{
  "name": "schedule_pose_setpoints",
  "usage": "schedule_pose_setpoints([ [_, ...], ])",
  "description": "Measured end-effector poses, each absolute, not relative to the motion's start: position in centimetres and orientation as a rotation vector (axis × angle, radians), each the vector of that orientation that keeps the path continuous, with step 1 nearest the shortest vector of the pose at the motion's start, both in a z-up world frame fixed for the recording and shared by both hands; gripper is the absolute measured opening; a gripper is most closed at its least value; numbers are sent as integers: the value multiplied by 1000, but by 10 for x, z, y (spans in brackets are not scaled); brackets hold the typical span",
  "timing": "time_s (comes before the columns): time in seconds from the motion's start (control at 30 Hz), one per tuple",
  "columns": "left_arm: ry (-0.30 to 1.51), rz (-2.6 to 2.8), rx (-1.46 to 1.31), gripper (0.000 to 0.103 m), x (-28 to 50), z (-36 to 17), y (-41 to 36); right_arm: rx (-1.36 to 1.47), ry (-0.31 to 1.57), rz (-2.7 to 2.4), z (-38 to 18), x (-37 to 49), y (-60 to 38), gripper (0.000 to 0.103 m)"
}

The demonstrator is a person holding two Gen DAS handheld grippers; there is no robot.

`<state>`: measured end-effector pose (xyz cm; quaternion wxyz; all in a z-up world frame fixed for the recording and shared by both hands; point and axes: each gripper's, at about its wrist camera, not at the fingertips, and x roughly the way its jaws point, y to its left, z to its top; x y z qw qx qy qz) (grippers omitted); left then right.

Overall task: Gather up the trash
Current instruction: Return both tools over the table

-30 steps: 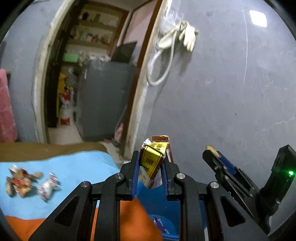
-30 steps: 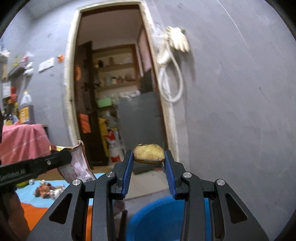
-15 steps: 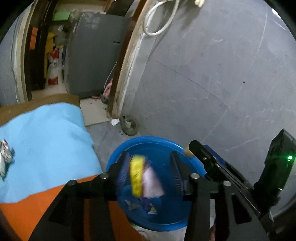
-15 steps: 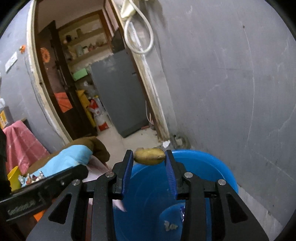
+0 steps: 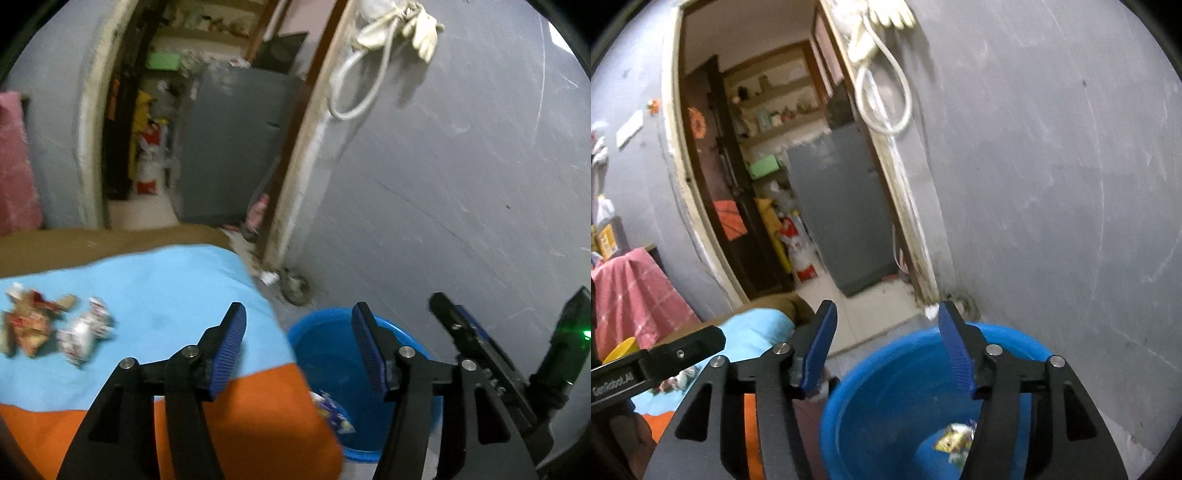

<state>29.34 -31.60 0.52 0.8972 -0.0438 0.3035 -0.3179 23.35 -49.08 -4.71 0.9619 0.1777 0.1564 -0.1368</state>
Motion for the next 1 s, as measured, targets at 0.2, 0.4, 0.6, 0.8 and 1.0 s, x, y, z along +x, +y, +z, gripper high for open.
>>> schedule_pose_setpoints([
  [0.2, 453, -486, -107, 94, 275, 27, -265, 279, 191, -236, -31, 230, -460, 88],
  [0.4, 293, -308, -115, 101, 257, 40, -215, 237, 60, -176, -17, 225, -428, 103],
  [0.6, 196, -186, -101, 101, 243, 41, -175, 194, -52, -103, -6, 223, -394, 103],
  [0.8, 144, -127, -96, 101, 230, 41, -142, 121, -134, -35, 1, 222, -355, 103],
  [1.0, 114, -76, -74, 101, 222, 35, -113, 29, -147, 14, -1, 229, -320, 103],
])
